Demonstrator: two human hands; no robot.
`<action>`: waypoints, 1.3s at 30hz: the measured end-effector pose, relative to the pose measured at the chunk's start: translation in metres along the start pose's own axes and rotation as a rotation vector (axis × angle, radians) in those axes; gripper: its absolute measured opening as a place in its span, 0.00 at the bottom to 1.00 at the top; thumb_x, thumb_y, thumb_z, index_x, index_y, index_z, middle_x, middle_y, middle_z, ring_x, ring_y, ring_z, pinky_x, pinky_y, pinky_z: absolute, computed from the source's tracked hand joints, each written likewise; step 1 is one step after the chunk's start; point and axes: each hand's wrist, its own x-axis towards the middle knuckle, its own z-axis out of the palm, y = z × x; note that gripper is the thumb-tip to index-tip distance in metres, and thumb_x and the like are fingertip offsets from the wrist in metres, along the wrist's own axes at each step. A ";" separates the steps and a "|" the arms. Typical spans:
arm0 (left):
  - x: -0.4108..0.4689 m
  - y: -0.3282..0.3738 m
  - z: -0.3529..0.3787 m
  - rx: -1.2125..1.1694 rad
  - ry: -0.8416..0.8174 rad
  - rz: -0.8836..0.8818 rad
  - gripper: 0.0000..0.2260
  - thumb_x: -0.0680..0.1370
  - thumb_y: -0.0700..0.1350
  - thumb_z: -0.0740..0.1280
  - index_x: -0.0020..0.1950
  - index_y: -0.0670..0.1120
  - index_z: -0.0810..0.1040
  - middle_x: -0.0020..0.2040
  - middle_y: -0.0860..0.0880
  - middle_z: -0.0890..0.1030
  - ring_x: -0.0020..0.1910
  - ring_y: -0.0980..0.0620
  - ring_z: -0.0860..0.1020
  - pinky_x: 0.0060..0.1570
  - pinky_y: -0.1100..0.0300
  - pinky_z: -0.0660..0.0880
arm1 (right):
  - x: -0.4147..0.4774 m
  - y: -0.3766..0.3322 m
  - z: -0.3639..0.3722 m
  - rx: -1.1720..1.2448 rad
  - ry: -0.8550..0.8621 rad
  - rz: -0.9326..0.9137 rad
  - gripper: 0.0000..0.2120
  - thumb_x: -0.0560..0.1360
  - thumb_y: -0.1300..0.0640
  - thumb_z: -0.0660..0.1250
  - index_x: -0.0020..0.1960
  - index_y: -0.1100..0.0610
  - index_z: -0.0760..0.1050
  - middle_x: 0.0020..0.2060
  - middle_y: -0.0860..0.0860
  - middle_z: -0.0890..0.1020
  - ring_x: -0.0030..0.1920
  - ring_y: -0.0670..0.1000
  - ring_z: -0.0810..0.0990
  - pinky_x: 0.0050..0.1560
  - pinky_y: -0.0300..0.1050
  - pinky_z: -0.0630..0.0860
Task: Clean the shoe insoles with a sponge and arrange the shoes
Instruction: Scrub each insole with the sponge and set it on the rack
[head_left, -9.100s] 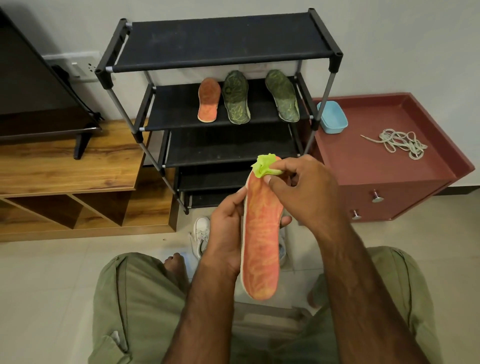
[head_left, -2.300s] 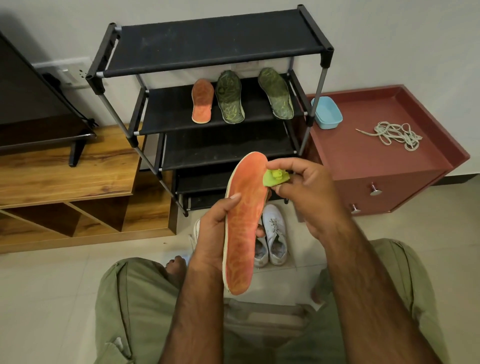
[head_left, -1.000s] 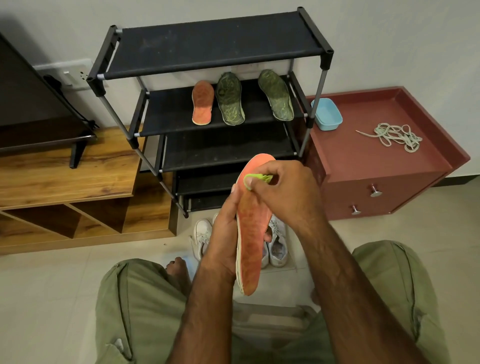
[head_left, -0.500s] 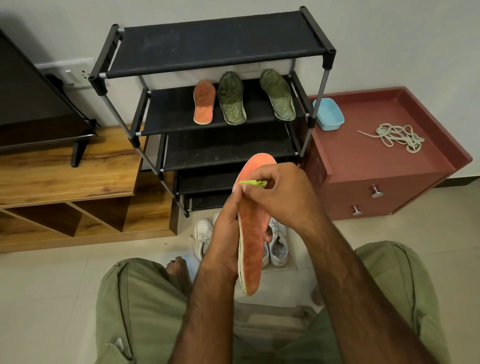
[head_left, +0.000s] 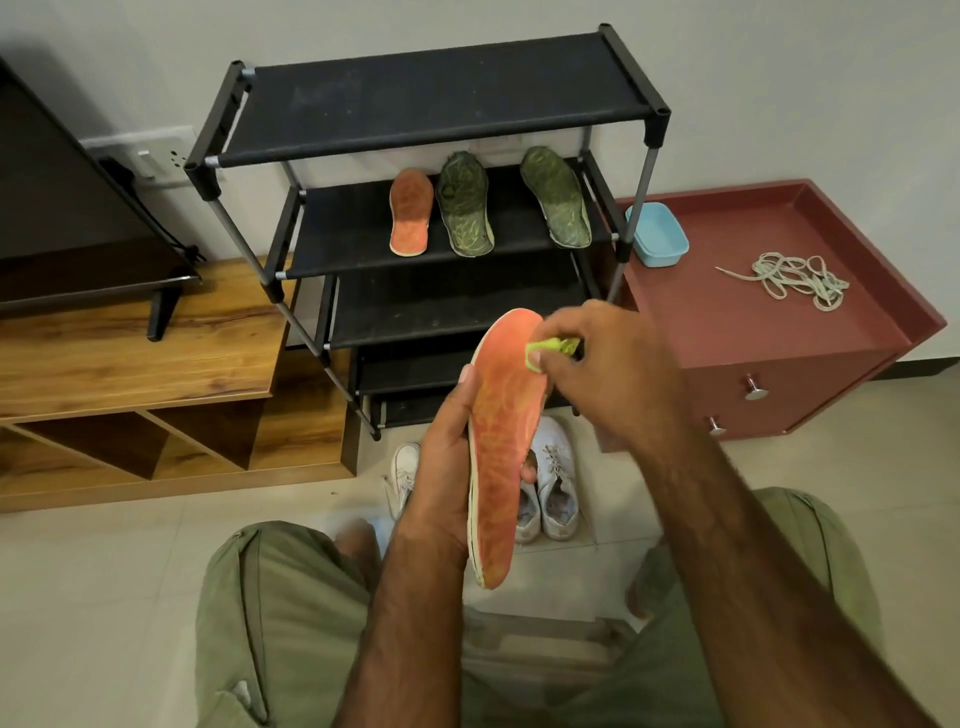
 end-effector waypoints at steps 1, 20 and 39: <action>-0.001 0.000 0.001 0.001 0.003 0.004 0.26 0.79 0.65 0.64 0.55 0.43 0.87 0.42 0.40 0.77 0.30 0.47 0.76 0.29 0.58 0.73 | -0.003 0.000 0.002 -0.057 -0.023 0.007 0.06 0.75 0.44 0.74 0.51 0.41 0.83 0.46 0.42 0.81 0.47 0.47 0.81 0.51 0.53 0.80; -0.004 0.004 0.000 0.007 0.052 0.055 0.24 0.81 0.62 0.62 0.54 0.42 0.86 0.40 0.41 0.80 0.29 0.48 0.77 0.27 0.59 0.76 | -0.002 0.007 0.002 0.015 -0.087 0.068 0.06 0.72 0.42 0.75 0.47 0.40 0.83 0.45 0.40 0.85 0.46 0.46 0.83 0.52 0.53 0.81; -0.002 0.005 -0.004 -0.001 0.015 0.043 0.28 0.81 0.61 0.62 0.69 0.40 0.76 0.47 0.39 0.81 0.32 0.47 0.77 0.28 0.58 0.77 | -0.009 0.006 -0.001 0.097 -0.392 0.005 0.04 0.69 0.46 0.79 0.40 0.43 0.85 0.37 0.38 0.85 0.41 0.44 0.83 0.49 0.55 0.83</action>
